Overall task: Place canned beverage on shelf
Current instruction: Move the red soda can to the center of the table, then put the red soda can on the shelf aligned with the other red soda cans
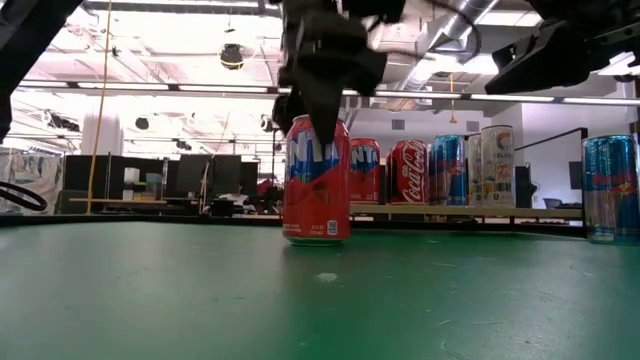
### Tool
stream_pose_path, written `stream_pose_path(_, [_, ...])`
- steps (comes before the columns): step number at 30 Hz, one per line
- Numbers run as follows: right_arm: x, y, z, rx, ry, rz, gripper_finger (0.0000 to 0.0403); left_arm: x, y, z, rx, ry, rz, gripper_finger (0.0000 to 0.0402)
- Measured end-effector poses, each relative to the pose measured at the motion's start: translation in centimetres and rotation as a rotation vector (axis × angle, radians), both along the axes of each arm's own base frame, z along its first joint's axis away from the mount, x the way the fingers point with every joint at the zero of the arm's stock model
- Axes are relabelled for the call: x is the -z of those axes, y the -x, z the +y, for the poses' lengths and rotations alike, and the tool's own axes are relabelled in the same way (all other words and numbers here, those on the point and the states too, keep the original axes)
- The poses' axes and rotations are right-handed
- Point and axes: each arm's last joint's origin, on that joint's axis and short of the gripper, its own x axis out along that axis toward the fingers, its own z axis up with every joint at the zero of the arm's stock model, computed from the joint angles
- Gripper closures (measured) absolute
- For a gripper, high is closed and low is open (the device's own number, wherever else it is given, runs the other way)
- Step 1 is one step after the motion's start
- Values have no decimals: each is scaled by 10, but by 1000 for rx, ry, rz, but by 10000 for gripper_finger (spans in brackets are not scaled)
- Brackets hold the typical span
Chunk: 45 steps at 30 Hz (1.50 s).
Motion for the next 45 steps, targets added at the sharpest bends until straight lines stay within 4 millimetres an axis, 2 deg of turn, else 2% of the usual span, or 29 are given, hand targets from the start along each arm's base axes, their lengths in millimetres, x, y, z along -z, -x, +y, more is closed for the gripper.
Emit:
stream_pose_path(7, [0,-1,0,25,-57,-4,378,-38,10,-5,86,-84,55,9])
stream_pose_path(11, [-2,-5,2,35,-93,-37,378,-59,25,-15,252,-173,59,9])
stream_pose_path(16, [-7,-21,8,23,-126,-164,378,-92,61,-25,366,-299,-11,11])
stream_pose_path(19, [-8,-33,12,12,-132,-243,378,-108,88,-23,335,-366,-119,12])
stream_pose_path(22, [-8,-46,15,17,-159,-334,378,-114,120,-19,277,-406,-287,13])
stream_pose_path(24, [-6,-54,16,21,-174,-386,374,-109,142,-16,244,-416,-427,13])
stream_pose_path(28, [-5,-73,19,37,-190,-429,345,-82,178,-11,204,-446,-725,13])
stream_pose_path(32, [-8,-99,20,65,-181,-403,297,-54,203,-9,226,-476,-1055,13])
stream_pose_path(35, [-4,-121,21,131,-164,-359,249,-29,219,-9,263,-506,-1230,13])
stream_pose_path(40, [0,-153,21,192,-118,-256,155,8,242,-5,234,-524,-1319,13])
stream_pose_path(45, [-2,-177,18,234,-118,-154,80,26,252,-1,174,-451,-1264,13])
